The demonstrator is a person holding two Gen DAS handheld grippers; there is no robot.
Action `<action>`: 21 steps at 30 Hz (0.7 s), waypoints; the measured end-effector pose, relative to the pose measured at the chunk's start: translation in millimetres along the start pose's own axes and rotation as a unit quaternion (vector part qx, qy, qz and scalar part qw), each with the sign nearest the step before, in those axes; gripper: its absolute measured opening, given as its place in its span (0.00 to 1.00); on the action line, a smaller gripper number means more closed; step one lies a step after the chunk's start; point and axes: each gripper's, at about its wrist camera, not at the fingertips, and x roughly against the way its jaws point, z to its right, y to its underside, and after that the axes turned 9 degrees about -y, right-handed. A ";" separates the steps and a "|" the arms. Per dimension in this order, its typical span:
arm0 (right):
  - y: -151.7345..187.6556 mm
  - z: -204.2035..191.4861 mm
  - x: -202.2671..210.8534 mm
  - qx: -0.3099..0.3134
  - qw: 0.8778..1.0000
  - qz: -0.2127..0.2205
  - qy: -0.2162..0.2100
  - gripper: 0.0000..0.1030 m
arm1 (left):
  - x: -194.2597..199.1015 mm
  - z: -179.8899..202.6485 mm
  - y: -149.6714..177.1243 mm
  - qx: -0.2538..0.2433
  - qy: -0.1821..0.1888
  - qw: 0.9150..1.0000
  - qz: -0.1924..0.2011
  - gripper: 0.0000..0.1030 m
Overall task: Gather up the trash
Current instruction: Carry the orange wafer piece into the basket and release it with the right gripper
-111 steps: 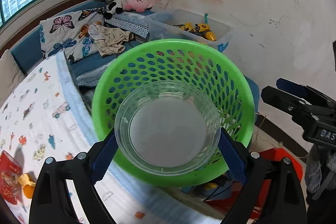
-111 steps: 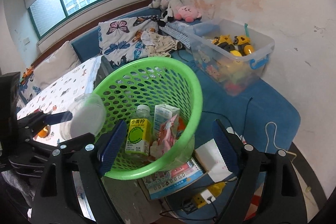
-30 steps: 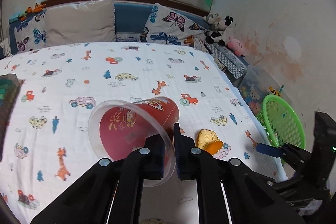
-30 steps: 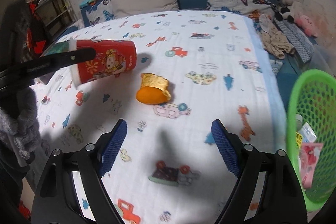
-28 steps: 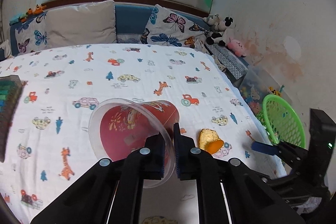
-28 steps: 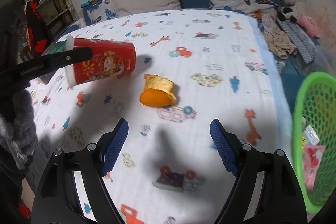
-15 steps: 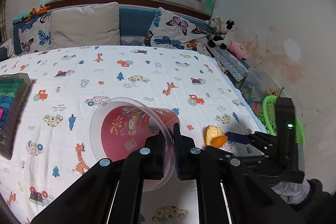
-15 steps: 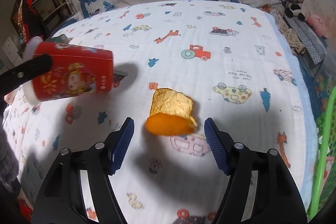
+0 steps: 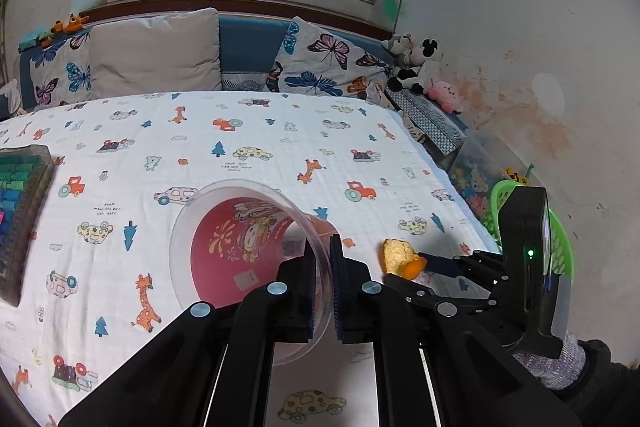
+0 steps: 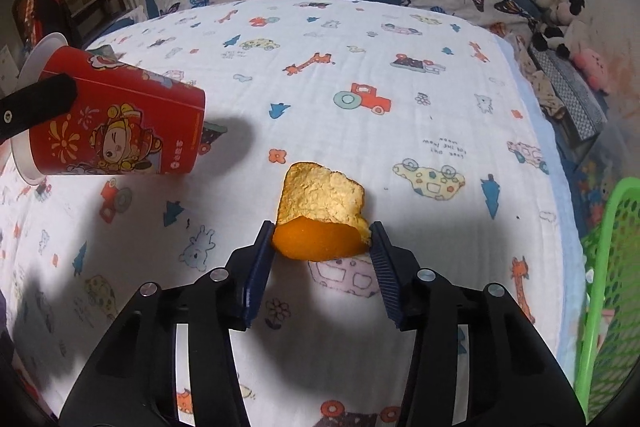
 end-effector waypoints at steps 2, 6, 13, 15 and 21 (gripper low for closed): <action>3.6 2.4 7.2 -0.005 1.000 0.005 -0.004 0.45 | 3.5 3.0 0.2 -0.003 0.003 1.000 0.002 0.06; 11.1 5.5 25.1 -0.014 1.000 0.017 -0.009 0.45 | 10.7 10.7 0.3 -0.009 0.011 1.000 0.007 0.06; 28.4 23.6 66.2 -0.040 0.998 0.045 -0.008 0.45 | 19.0 36.6 -2.6 -0.021 0.035 0.999 0.010 0.06; 32.8 31.9 79.5 -0.048 0.997 0.055 -0.001 0.45 | 20.5 45.7 -3.8 -0.028 0.041 0.999 0.011 0.06; 48.6 70.4 119.4 -0.077 0.993 0.079 0.034 0.45 | 22.3 82.5 -8.9 -0.046 0.068 0.997 0.012 0.06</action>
